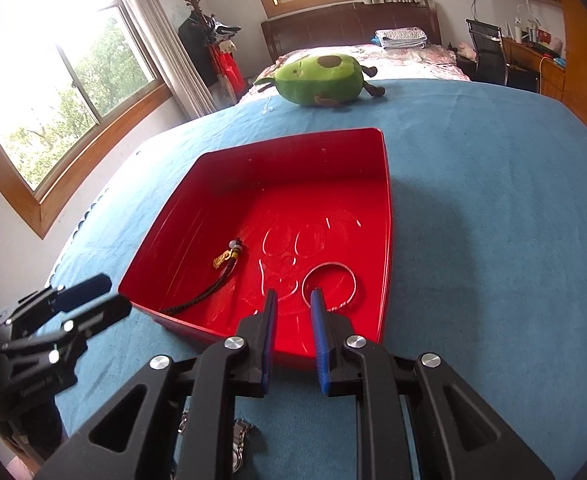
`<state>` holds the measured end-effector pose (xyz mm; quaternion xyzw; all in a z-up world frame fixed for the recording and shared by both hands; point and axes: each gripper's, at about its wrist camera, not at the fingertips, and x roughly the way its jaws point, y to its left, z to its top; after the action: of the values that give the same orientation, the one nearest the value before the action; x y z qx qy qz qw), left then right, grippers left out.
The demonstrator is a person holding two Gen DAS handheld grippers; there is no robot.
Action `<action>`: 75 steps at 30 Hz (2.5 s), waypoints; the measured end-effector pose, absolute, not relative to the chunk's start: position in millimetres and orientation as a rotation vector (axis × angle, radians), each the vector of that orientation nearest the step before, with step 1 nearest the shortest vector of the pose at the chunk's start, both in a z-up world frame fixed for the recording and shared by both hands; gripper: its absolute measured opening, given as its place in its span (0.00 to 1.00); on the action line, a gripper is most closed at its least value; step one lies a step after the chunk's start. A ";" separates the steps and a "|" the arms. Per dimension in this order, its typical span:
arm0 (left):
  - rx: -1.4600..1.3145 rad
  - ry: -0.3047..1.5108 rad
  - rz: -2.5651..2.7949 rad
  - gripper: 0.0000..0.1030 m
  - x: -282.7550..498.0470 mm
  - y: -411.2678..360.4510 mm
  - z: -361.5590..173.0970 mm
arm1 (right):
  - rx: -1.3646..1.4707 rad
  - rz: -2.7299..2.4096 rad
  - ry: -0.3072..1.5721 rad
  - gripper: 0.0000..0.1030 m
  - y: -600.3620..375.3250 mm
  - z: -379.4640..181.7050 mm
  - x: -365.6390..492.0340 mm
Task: Organize jewelry
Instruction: 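Carry the bangle and cord into the red tray and open both tools, then move the right tool to the silver watch and close on it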
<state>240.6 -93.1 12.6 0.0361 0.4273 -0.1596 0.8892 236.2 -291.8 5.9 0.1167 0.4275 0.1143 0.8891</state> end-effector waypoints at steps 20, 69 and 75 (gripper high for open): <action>0.055 1.065 -0.351 0.41 184.2 -56.0 -51.6 | 0.273 0.352 1.059 0.25 -251.3 -49.1 156.1; 0.201 1.058 -0.377 0.26 161.0 -80.3 -71.6 | 0.326 0.294 0.956 0.30 -267.3 -47.5 132.0; 0.223 1.055 -0.440 0.00 156.1 -90.5 -73.3 | 0.347 0.301 0.959 0.30 -266.1 -48.3 132.7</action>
<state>156.1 -90.5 -73.3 0.1052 0.4984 -0.2078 0.8351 132.7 -266.1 -48.3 0.1653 0.4571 0.1436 0.8620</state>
